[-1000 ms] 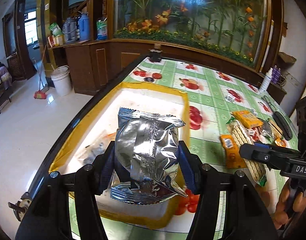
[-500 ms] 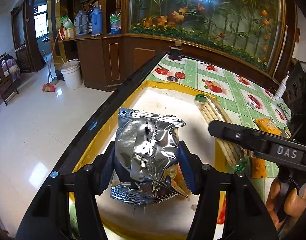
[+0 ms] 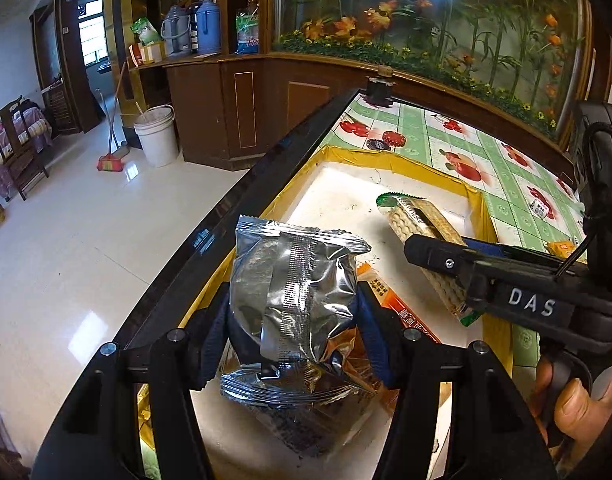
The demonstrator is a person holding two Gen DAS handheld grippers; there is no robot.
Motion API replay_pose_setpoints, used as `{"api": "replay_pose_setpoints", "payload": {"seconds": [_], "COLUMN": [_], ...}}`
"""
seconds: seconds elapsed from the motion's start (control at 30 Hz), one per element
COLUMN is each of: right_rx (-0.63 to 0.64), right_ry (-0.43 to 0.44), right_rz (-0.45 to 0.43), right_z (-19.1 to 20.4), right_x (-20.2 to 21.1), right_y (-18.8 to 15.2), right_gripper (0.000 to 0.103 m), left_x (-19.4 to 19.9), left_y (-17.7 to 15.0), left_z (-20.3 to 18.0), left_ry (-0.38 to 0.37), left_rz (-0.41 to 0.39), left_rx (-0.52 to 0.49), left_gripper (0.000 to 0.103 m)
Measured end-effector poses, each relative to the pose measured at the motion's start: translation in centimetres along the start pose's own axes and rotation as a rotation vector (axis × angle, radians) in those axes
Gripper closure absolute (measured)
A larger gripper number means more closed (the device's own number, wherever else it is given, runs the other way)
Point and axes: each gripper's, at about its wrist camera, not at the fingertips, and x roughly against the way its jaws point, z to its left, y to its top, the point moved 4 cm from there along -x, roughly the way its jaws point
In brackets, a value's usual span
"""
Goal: Organize snacks
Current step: 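Carry both snacks into the yellow-rimmed box and open both grippers, then grasp the orange translucent bag with the left gripper while the right grasps the dark green pack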
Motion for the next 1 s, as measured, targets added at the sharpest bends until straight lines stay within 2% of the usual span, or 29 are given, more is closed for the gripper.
{"api": "replay_pose_setpoints", "payload": {"seconds": [0.3, 0.53, 0.57, 0.63, 0.67, 0.73, 0.8, 1.0], "right_rx": [0.087, 0.069, 0.061, 0.042, 0.037, 0.025, 0.005, -0.069], "right_ry": [-0.082, -0.075, -0.071, -0.051, -0.048, -0.040, -0.043, -0.101], "right_rz": [0.025, 0.024, 0.016, -0.019, -0.042, -0.095, -0.134, -0.167], "right_z": [1.2, 0.9, 0.8, 0.6, 0.4, -0.1, -1.1, -6.4], "right_x": [-0.8, -0.4, 0.1, 1.9, 3.0, 5.6, 7.9, 13.9], "right_y": [-0.3, 0.1, 0.1, 0.3, 0.4, 0.2, -0.2, -4.5], "right_gripper": [0.053, 0.052, 0.051, 0.044, 0.041, 0.031, 0.028, 0.026], "left_x": [-0.1, 0.7, 0.9, 1.7, 2.0, 2.9, 3.4, 4.8], "left_y": [0.0, -0.2, -0.2, 0.0, 0.2, 0.4, 0.8, 0.6], "left_z": [0.6, 1.1, 1.0, 0.6, 0.3, -0.4, -1.2, -5.1], "left_ry": [0.006, 0.003, 0.005, 0.008, 0.011, 0.008, -0.005, -0.064], "left_rz": [0.014, 0.008, 0.004, -0.021, -0.035, -0.056, -0.065, -0.079], "left_rx": [0.029, 0.055, 0.052, 0.041, 0.036, 0.022, 0.010, -0.053], "left_gripper": [0.044, 0.042, 0.041, 0.026, 0.024, 0.024, 0.023, 0.023]}}
